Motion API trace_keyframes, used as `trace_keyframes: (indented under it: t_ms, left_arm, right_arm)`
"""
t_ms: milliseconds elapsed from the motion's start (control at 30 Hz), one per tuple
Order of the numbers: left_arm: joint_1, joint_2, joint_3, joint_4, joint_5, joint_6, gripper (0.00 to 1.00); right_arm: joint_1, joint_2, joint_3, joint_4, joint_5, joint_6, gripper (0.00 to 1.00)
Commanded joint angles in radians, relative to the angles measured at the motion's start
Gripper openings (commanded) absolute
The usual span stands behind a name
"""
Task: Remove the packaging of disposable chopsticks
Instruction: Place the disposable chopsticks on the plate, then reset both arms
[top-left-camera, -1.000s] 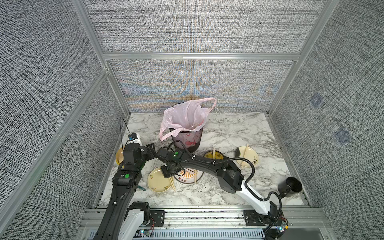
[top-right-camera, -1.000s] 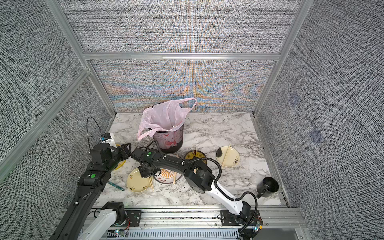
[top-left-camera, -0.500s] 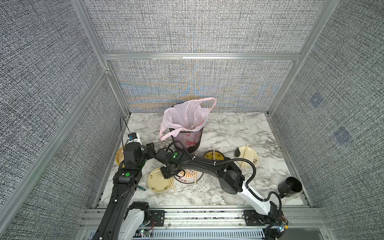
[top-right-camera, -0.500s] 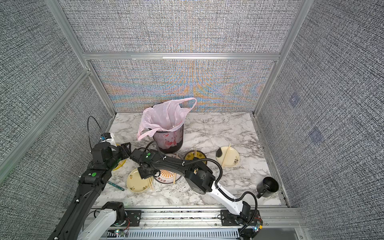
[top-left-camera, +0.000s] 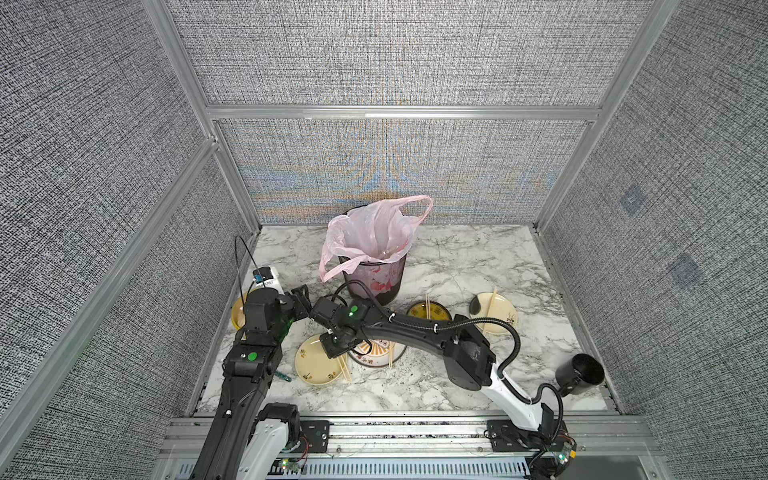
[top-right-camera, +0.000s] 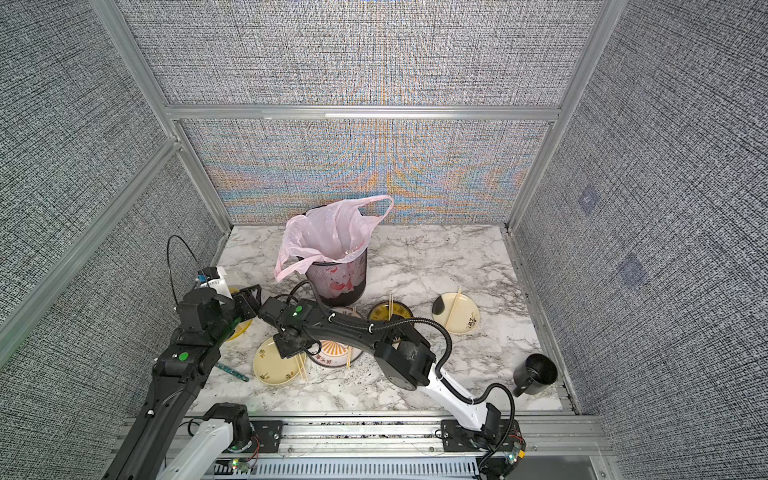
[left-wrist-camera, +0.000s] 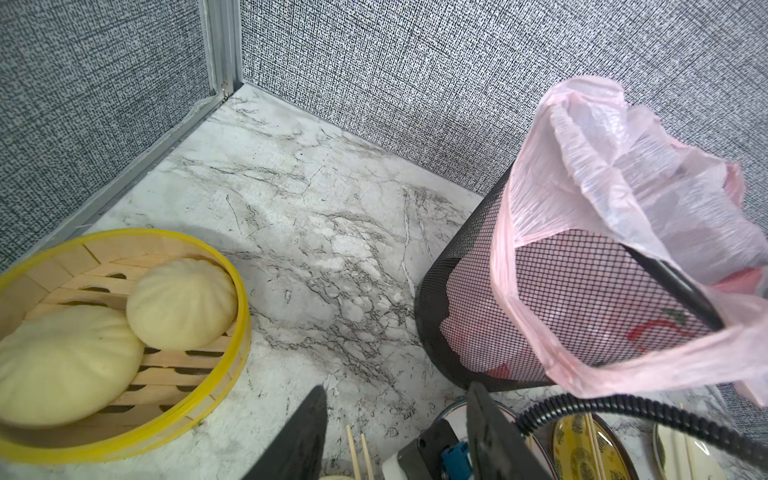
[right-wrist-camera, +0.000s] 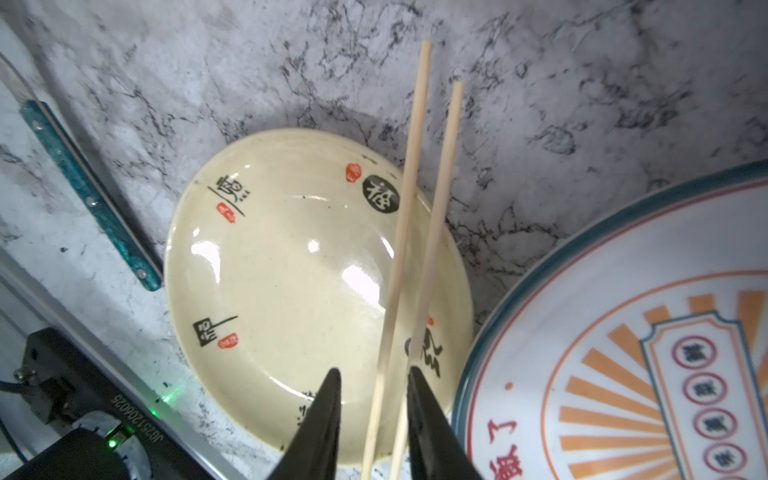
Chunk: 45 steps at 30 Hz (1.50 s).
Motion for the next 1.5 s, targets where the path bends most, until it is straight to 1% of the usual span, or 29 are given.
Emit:
trace_keyframes:
  t_ms: [0,167,300,400,500,667,800,967,1167,1267,1333,1367,1433,1467]
  left_arm:
    - [-0.001,-0.015,0.034,-0.056,-0.02,-0.029,0.55]
    - [-0.001,-0.021,0.092,-0.095,-0.011,-0.032,0.55]
    - [-0.001,-0.022,0.114,-0.118,-0.008,-0.033,0.54]
    - [-0.001,-0.039,0.107,-0.108,0.013,-0.038,0.54]
    - [0.0,-0.057,0.089,-0.083,0.035,-0.03,0.54]
    - [-0.001,-0.065,0.09,-0.099,0.035,-0.029,0.54]
    - [-0.001,-0.068,0.08,-0.083,0.086,-0.025,0.54]
    - [-0.002,-0.07,0.068,-0.061,0.157,-0.028,0.57]
    - [-0.006,-0.086,0.031,-0.028,0.206,-0.036,0.58]
    - [-0.03,-0.099,0.016,-0.019,0.211,-0.041,0.59]
    - [-0.064,-0.111,-0.003,0.003,0.202,-0.043,0.6]
    - [-0.096,-0.113,-0.016,0.02,0.19,-0.041,0.62]
    - [-0.156,-0.112,-0.047,0.067,0.168,-0.021,0.7]
    - [-0.186,-0.107,-0.061,0.087,0.148,-0.008,0.74]
  right_arm:
    - [0.003,-0.044,-0.037,0.082,0.01,-0.009,0.31]
    - [0.003,-0.128,-0.142,0.175,0.013,-0.023,0.32]
    - [-0.005,-0.171,-0.187,0.199,0.044,-0.03,0.33]
    - [-0.008,-0.212,-0.252,0.259,0.046,-0.035,0.35]
    - [-0.009,-0.239,-0.283,0.278,0.059,-0.039,0.35]
    - [-0.008,-0.293,-0.348,0.325,0.08,-0.055,0.36]
    - [-0.001,-0.383,-0.444,0.4,0.109,-0.072,0.36]
    - [0.017,-0.494,-0.543,0.424,0.178,-0.099,0.37]
    - [0.018,-0.667,-0.743,0.5,0.225,-0.1,0.37]
    - [0.018,-0.778,-0.866,0.553,0.303,-0.118,0.37]
    - [0.016,-0.859,-0.944,0.583,0.368,-0.147,0.39]
    - [0.009,-0.907,-0.981,0.594,0.392,-0.165,0.43]
    - [-0.018,-0.992,-1.053,0.622,0.43,-0.202,0.53]
    - [-0.041,-1.038,-1.092,0.643,0.448,-0.218,0.55]
